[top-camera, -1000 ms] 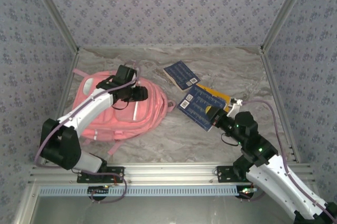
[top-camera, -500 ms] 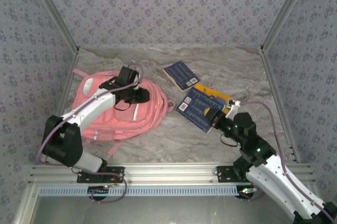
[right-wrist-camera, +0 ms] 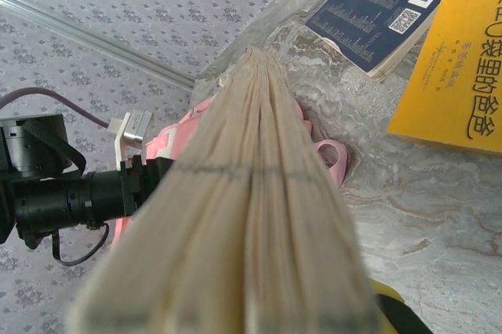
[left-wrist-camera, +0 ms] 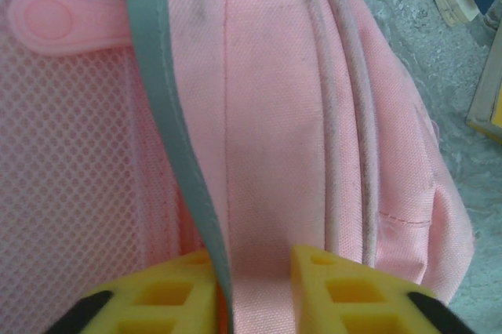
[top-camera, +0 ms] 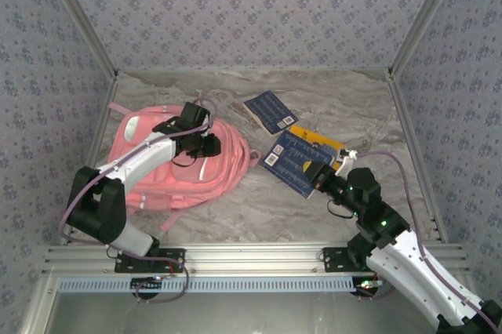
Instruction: Pack the student bag
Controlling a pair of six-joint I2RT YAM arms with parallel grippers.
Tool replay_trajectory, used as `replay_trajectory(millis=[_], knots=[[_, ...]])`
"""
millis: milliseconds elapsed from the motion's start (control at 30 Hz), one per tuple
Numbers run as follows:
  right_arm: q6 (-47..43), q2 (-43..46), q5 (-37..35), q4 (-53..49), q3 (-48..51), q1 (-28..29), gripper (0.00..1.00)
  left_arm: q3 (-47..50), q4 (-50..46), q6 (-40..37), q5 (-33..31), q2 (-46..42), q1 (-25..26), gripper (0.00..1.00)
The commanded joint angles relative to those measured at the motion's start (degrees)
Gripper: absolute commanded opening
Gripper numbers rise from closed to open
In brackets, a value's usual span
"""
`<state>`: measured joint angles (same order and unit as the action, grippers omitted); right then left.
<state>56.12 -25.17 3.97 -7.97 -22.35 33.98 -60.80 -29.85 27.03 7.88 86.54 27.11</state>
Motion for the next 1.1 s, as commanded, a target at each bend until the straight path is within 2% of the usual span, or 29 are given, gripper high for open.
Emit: replay_trajectory(millis=[0,33,167,333,533,667,867,1067], knots=[[0.84,0.38,1.25,3.29,-0.13,-0.35,0.0,-0.2,-0.13,-1.11,0.89,1.16,0.37,0.1],[0.51,0.45,1.3,3.0,-0.35,-0.38,0.0,-0.16,0.09,-1.78,1.12,1.01,0.4,0.0],[-1.67,0.47,0.24,-1.91,-2.6,-0.38,0.0,-1.91,-0.88,-4.61,0.57,-0.52,1.58,0.0],[-4.2,0.82,-6.44,-10.34,-5.66,-0.17,0.0,-9.05,-4.66,-7.91,1.98,0.11,5.78,0.0],[-9.41,0.73,-7.21,-14.61,-5.19,0.04,0.0,-19.41,-11.2,-10.21,3.97,3.1,12.29,0.0],[-10.86,0.72,-7.96,-17.6,-4.19,-0.01,0.0,-22.84,-13.2,-11.5,6.44,1.28,15.7,0.0],[-13.63,0.82,-9.34,-21.89,-6.16,0.08,0.0,-26.59,-17.46,-14.2,4.75,-6.3,15.97,0.0],[-14.0,0.78,-1.75,-17.07,-6.48,0.78,0.0,-30.32,-20.84,-19.46,5.54,-11.99,14.34,0.0]])
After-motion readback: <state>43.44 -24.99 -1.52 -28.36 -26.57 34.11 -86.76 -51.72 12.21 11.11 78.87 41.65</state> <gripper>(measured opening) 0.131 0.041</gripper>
